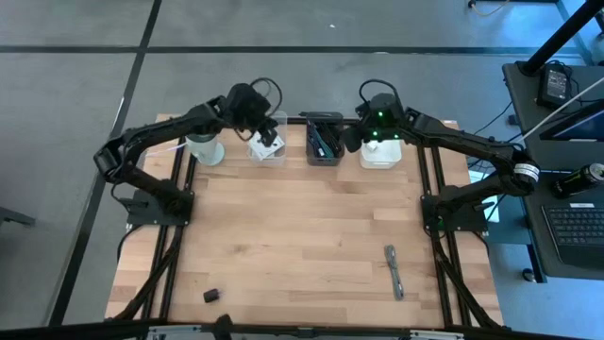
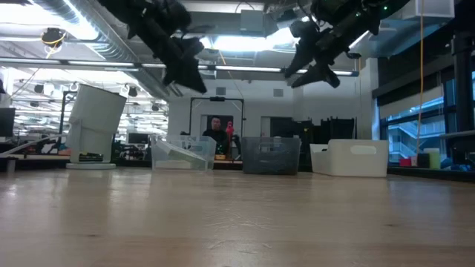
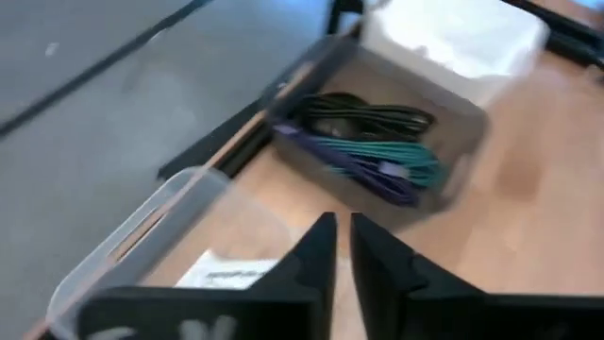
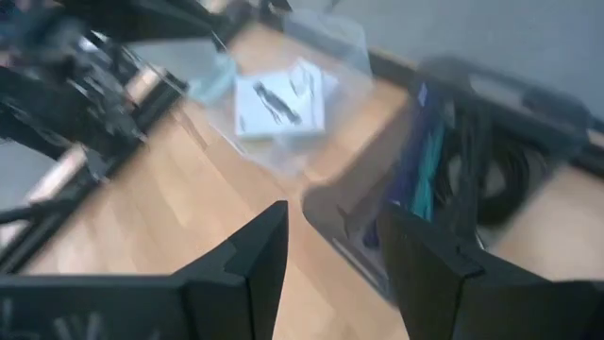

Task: Pick and place items into bin
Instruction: Put the gray charger cable into the black bin, then put the black charger adapter into the white bin

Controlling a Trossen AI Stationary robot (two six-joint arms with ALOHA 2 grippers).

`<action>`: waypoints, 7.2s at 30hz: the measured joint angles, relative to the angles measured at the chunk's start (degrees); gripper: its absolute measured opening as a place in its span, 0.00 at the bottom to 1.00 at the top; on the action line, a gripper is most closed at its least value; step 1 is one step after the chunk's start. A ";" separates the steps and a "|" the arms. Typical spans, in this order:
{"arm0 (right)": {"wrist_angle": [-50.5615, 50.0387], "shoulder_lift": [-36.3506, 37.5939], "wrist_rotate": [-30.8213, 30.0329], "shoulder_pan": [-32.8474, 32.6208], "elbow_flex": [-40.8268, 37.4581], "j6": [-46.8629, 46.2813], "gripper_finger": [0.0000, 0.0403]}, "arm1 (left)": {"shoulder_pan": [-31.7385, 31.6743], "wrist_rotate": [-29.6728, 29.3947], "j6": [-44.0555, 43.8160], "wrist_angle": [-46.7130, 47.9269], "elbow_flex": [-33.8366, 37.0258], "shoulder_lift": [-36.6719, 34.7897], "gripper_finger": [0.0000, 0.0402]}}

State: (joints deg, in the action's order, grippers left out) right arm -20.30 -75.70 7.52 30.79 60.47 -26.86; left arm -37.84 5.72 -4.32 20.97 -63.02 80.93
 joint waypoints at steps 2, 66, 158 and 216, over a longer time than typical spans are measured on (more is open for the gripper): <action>-2.90 0.00 0.01 -0.04 0.00 -0.01 0.41 | 2.45 -0.59 2.33 -0.11 0.00 -0.74 0.02; -41.70 -18.39 1.86 -67.39 0.02 -81.32 0.51 | 64.38 -25.32 -20.46 -4.36 29.86 -35.54 0.00; -31.29 -46.25 1.55 3.78 41.79 1.65 0.20 | 60.58 -49.90 -17.42 -3.96 29.86 -38.13 0.00; -12.92 -1.12 -12.87 -61.46 -12.02 -42.83 0.24 | 59.30 -27.93 -38.93 2.61 14.97 -3.37 0.52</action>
State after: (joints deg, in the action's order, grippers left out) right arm -33.23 -76.82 -5.35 -30.68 48.45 -69.70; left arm 21.46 -22.21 -43.25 23.59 -48.05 77.57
